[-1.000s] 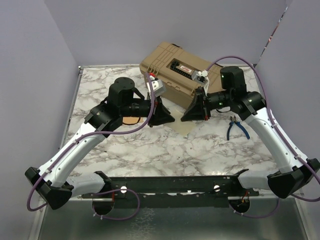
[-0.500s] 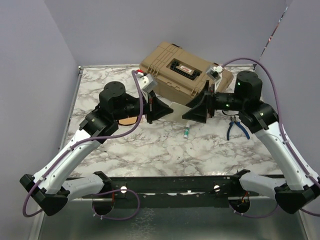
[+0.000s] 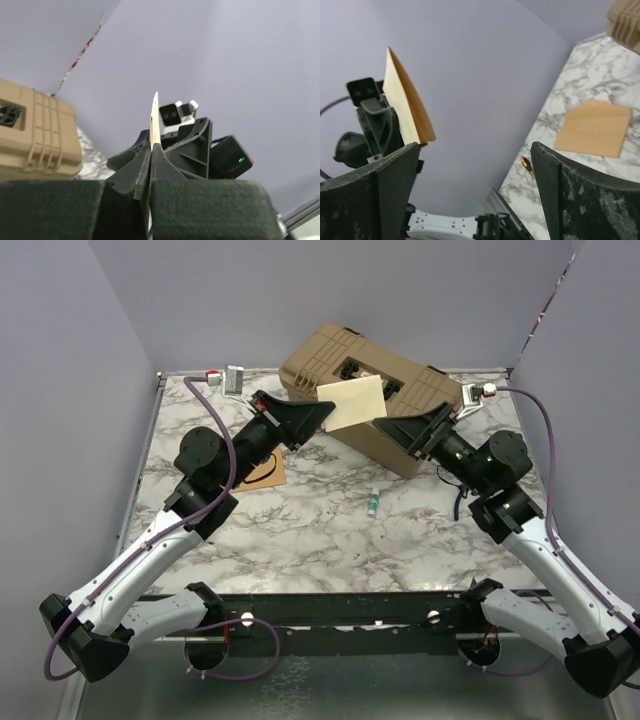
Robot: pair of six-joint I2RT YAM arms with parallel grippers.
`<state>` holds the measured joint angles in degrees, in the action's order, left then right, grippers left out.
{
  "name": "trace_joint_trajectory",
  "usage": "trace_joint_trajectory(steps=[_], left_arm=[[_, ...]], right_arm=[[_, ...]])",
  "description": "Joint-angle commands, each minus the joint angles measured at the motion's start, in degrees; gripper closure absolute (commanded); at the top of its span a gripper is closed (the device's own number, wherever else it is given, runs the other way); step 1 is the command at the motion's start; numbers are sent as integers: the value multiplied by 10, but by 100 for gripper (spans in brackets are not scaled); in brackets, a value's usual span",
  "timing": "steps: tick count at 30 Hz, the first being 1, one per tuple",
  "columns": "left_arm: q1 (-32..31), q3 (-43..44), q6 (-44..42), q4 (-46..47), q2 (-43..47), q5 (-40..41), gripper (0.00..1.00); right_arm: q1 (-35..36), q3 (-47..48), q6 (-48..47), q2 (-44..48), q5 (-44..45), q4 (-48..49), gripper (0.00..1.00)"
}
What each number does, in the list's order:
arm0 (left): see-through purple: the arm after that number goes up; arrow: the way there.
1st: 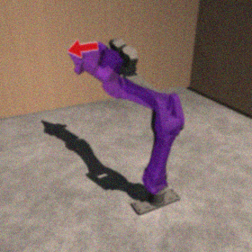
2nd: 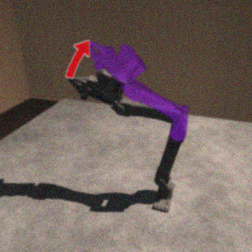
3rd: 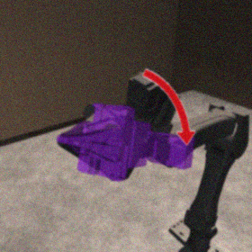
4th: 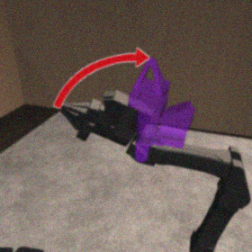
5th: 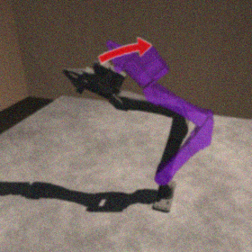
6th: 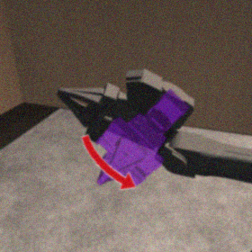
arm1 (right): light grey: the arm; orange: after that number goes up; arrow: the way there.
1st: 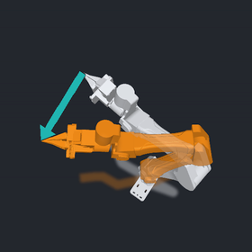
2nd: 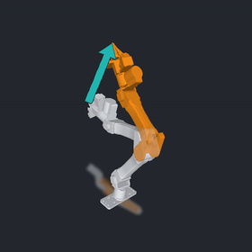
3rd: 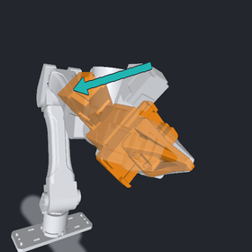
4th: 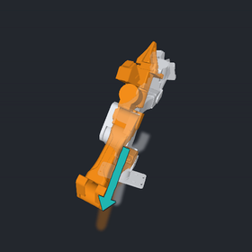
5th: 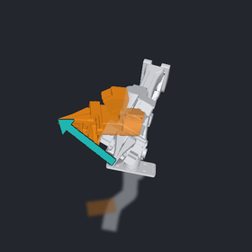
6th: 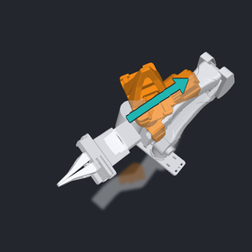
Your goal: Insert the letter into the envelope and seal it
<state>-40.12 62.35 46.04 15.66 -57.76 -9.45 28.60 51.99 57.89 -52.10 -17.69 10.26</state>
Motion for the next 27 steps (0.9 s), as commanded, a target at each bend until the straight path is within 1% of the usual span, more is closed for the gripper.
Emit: trace_joint_trajectory(steps=[1, 4, 6, 9, 15, 19, 22, 24, 27], left_arm=[[0, -22, 139, 129, -6, 73, 100], [0, -27, 174, 147, -13, 88, 100], [1, -32, 190, 156, -16, 90, 100], [0, -40, 205, 170, -21, 110, 100], [0, -55, 218, 184, -21, 123, 100], [0, -65, 218, 185, -16, 128, 100], [0, -72, 226, 187, -18, 128, 100], [0, -76, 241, 197, -20, 129, 100], [0, -71, 245, 203, -22, 130, 100]], right_arm=[[23, 16, 72, -31, 46, 169, 3], [35, 13, 76, -63, 52, 255, 3], [45, 19, 76, -87, 63, 284, 3], [59, 32, 75, -124, 67, 330, 8], [84, 57, 66, -168, 81, 379, 33], [88, 64, 64, -184, 85, 406, 44], [88, 91, 71, -202, 68, 398, 60], [92, 108, 73, -214, 63, 382, 65], [96, 116, 70, -220, 64, 379, 69]])
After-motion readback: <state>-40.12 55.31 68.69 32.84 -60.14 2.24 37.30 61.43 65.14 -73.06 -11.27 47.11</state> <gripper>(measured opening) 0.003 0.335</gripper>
